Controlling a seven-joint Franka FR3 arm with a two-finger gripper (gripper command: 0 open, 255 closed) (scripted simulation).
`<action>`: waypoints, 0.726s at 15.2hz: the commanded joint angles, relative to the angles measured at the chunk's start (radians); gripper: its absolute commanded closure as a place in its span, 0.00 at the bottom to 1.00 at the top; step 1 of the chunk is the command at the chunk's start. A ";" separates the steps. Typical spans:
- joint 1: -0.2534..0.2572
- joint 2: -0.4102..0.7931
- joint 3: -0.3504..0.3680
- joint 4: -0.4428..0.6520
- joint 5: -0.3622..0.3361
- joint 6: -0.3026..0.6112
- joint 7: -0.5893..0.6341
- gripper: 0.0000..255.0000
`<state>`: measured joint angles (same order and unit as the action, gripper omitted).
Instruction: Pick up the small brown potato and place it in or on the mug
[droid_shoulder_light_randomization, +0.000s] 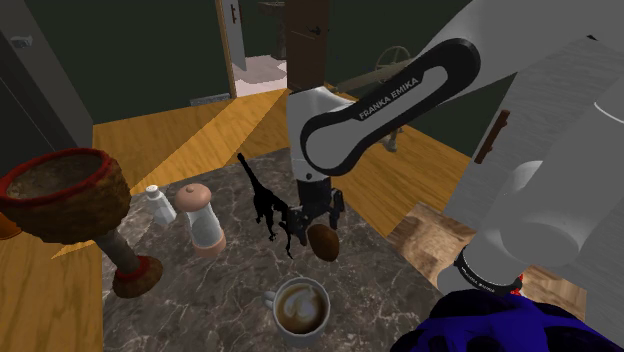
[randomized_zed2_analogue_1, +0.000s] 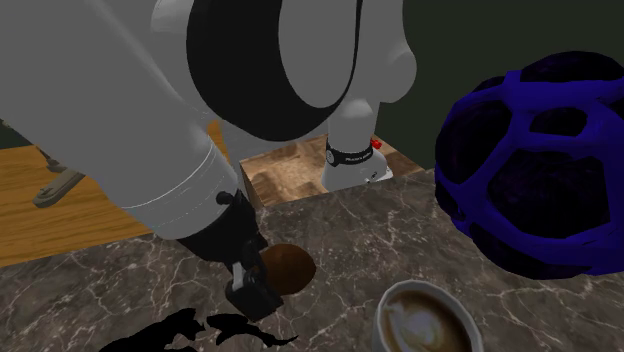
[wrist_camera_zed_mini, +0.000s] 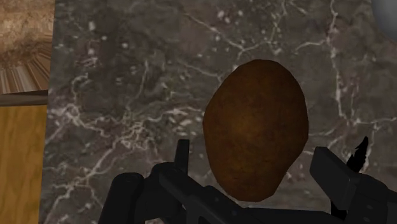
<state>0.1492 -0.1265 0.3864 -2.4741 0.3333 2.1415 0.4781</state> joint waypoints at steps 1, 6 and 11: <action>0.002 0.004 0.002 -0.010 0.003 0.014 -0.002 0.00; 0.002 0.004 0.002 -0.010 0.003 0.014 -0.002 0.00; 0.002 0.003 0.002 -0.010 0.003 0.014 -0.002 1.00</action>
<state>0.1506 -0.1234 0.3880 -2.4836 0.3360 2.1552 0.4765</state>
